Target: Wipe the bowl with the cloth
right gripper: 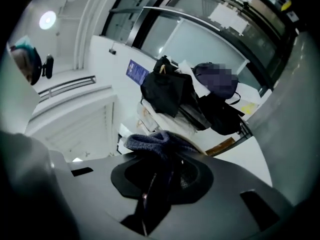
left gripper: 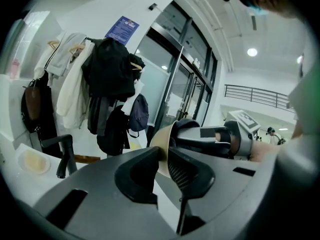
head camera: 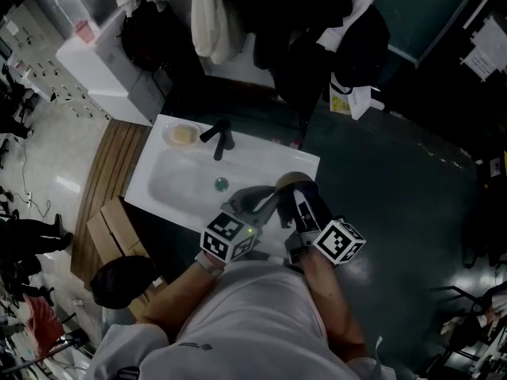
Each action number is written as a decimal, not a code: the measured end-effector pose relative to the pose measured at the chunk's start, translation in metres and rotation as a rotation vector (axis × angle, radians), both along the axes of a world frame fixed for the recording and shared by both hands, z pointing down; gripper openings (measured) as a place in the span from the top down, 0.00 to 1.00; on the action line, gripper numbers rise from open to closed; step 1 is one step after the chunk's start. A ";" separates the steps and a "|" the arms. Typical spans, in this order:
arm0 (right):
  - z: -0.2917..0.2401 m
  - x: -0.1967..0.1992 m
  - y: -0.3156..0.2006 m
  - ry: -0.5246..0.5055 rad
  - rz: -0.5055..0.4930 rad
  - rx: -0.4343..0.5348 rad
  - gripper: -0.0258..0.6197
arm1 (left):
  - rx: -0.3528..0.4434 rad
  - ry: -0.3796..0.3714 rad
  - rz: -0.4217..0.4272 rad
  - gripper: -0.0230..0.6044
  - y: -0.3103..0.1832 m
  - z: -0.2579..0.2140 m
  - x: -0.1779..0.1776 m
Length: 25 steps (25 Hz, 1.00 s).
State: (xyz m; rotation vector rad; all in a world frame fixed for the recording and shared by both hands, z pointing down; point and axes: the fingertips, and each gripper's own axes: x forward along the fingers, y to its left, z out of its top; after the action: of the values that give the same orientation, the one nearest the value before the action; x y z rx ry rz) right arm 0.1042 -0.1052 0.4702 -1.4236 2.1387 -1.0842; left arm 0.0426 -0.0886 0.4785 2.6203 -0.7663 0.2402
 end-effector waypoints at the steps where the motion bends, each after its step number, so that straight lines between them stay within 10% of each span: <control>1: -0.001 0.001 0.000 0.052 0.004 0.005 0.83 | 0.011 0.005 -0.002 0.88 0.000 -0.003 0.000; 12: -0.002 -0.006 -0.004 0.794 -0.081 0.090 0.83 | 0.179 0.012 -0.034 0.88 -0.007 -0.036 -0.002; 19: 0.007 -0.026 0.000 0.969 -0.214 0.110 0.83 | 0.220 -0.009 -0.041 0.89 -0.012 -0.038 -0.008; 25: 0.014 -0.045 0.006 0.922 -0.304 0.103 0.83 | 0.223 -0.008 -0.035 0.90 -0.012 -0.038 -0.005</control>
State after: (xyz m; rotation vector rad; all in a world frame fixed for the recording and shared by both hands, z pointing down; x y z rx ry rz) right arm 0.0597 -0.0993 0.4843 -1.8036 3.0519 -0.3788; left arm 0.0378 -0.1007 0.4403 2.8125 -0.8862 0.1631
